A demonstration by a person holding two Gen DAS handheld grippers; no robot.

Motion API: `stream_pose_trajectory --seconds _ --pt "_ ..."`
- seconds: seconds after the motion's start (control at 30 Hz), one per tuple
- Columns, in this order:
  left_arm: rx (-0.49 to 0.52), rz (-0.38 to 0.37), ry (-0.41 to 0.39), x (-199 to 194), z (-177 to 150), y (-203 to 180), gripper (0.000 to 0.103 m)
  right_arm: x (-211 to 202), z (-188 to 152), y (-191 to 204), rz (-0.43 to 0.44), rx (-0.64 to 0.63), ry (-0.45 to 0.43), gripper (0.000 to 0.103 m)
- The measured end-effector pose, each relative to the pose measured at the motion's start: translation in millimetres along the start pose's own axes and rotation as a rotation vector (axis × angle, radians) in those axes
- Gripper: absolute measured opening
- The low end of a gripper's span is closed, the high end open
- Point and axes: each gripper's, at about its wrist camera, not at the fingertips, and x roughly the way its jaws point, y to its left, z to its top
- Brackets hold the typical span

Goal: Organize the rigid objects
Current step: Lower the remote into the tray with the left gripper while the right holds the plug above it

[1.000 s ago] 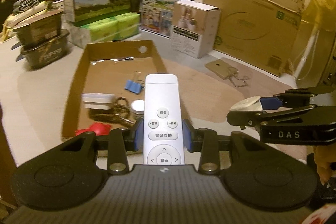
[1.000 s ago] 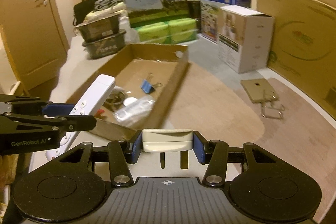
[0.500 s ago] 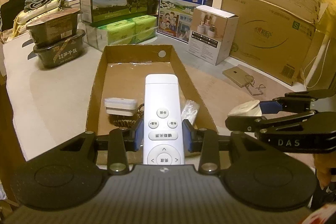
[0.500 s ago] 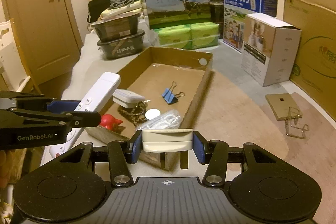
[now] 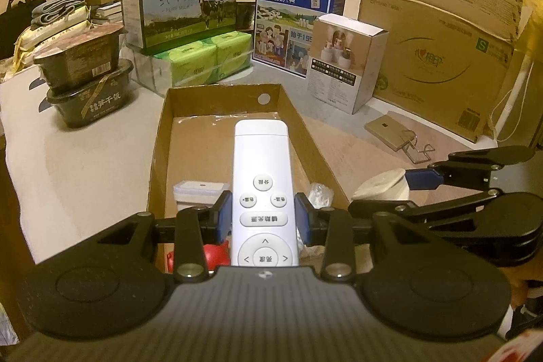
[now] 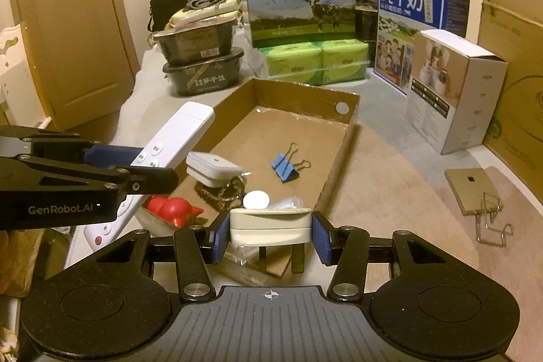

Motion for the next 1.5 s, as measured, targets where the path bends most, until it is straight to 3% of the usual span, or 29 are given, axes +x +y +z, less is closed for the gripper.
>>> stream_pose_trajectory --seconds 0.7,1.5 --pt "0.029 0.005 0.027 44 49 38 0.035 34 52 -18 0.000 -0.037 -0.033 0.050" --pt "0.050 -0.007 0.086 124 94 73 0.035 110 99 -51 -0.004 -0.056 0.025 0.050"
